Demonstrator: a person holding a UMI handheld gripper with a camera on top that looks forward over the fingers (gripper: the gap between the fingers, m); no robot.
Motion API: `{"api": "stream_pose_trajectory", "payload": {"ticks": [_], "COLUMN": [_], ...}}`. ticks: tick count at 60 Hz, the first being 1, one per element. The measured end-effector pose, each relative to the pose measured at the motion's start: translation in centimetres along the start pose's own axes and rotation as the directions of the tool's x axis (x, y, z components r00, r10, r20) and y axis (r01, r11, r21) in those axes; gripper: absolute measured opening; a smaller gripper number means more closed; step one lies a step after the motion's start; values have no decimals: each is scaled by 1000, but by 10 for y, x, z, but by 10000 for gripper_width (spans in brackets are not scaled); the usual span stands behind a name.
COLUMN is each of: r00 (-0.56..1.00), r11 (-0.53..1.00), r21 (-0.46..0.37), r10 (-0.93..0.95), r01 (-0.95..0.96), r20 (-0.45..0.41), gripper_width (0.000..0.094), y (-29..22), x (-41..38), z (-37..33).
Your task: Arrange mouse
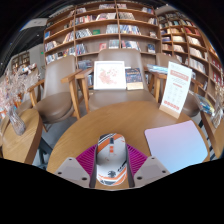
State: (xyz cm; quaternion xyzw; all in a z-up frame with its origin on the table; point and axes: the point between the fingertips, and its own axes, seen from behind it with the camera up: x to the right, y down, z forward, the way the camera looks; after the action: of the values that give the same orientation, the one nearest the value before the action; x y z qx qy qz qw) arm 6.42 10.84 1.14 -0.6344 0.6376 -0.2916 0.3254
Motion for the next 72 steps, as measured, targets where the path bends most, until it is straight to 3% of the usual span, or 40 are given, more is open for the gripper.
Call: {"api": "stream_pose_trajectory", "payload": {"ticks": [10,20,34,44,47,54,59,65,72], "r00": [1000,994,989,990,990,991,984,975,977], "r11": [999,998,1000,997,997,997,995,993,991], "r21": [38,58,-12,-62,-42,-31,-19,12,46], "r10": [-1,-27,-1,39,57,64,89,119,133], "r01": [1,33,0,-47,-63,-69,-93,-119,-127], "r20": [-7,-101,-146,-134,-129,-119,-152,-187,-165], "gripper_width": [426,412,411,413,415,523,849,847,849], "y": [-41,-63,-21,15,15,17,13,5,3], "x": [44,137,235,254,254,254,261,265,250], "z": [-26,-37,-20,-5,-4,-3,-11,-37,-91]}}
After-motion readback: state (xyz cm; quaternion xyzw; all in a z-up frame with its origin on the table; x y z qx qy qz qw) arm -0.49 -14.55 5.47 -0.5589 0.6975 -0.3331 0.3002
